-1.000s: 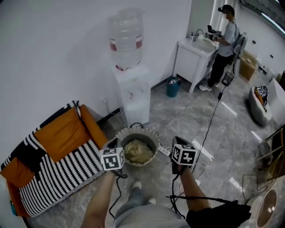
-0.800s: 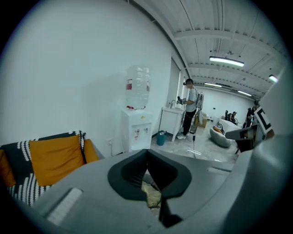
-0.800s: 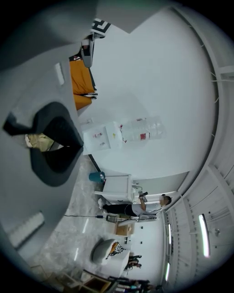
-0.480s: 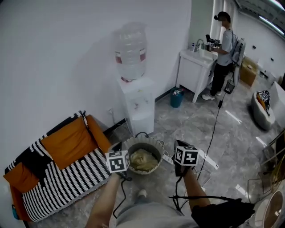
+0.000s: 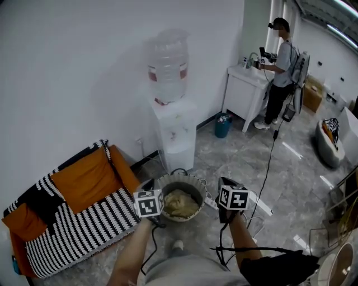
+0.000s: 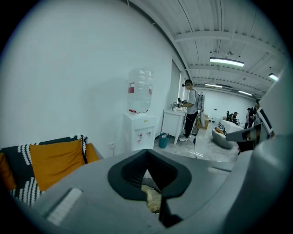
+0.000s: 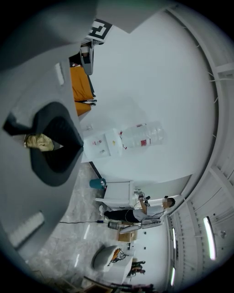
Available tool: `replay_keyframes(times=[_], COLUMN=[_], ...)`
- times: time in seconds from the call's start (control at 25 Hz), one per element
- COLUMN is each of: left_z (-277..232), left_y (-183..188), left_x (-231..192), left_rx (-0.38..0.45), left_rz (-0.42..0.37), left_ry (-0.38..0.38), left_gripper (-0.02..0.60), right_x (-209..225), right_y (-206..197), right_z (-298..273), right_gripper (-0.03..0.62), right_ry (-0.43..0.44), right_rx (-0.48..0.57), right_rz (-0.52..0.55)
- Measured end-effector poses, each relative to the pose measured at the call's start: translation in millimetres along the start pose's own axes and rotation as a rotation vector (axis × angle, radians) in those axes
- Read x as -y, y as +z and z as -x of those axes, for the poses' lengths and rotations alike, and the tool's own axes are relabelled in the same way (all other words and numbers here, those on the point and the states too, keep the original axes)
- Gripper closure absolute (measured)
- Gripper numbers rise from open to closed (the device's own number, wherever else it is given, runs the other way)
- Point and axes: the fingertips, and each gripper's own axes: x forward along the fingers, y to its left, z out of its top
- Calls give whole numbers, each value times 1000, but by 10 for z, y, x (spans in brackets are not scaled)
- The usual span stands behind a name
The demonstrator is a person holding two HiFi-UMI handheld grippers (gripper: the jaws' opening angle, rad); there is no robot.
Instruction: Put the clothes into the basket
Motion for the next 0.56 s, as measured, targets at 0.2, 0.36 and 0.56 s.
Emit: replay_keyframes(times=[0.2, 0.36, 0.56], left_z=[-10, -5, -32], left_y=[23, 38, 81], left_x=[-61, -96, -87], left_rx=[11, 16, 17], left_rz=[8, 9, 9], left_ry=[-1, 2, -4], left_gripper=[573, 573, 574], right_x=[-80, -103, -74], right_y=[48, 85, 132], right_z=[-27, -10, 3], right_gripper=[592, 592, 592], right_ry=[-5, -5, -3], right_rx=[-4, 4, 16], right_rz=[28, 32, 21])
